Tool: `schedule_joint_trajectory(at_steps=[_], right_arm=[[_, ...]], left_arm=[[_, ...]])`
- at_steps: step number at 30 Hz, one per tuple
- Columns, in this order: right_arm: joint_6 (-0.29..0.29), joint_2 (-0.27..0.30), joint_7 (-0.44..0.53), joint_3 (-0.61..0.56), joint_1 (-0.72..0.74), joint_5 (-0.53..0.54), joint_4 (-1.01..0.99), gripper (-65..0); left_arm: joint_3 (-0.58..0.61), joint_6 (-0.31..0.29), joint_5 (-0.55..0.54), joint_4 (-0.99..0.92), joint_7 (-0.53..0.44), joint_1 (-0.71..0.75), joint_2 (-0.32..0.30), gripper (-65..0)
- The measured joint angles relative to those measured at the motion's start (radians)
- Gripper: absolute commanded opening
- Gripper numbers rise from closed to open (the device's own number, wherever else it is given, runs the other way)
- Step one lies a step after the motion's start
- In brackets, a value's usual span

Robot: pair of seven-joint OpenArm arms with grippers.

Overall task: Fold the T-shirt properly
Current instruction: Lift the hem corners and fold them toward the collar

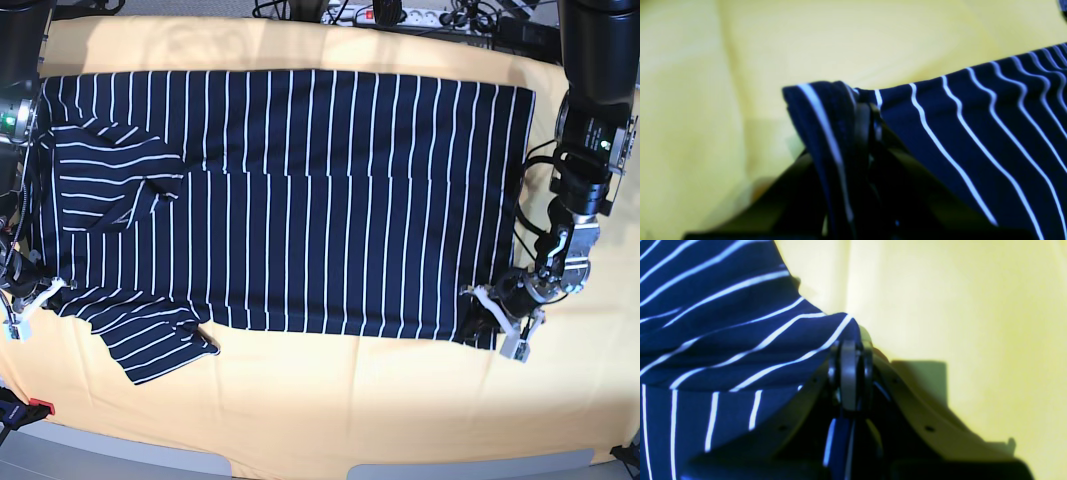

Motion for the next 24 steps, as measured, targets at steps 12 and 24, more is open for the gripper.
schedule_joint_trajectory(at_steps=[12,24], right_arm=[[0.002,0.000,0.039,0.000,0.008,-0.045,0.000,-65.0],[0.151,0.014,-0.069,0.000,-0.002,0.035,0.042,-65.0]], left_arm=[[0.000,-0.009,0.009,-0.001,0.000,-0.082,0.003,-65.0],[0.000,-0.160,0.027,0.015,-0.003,-0.064,-0.018,-65.0]])
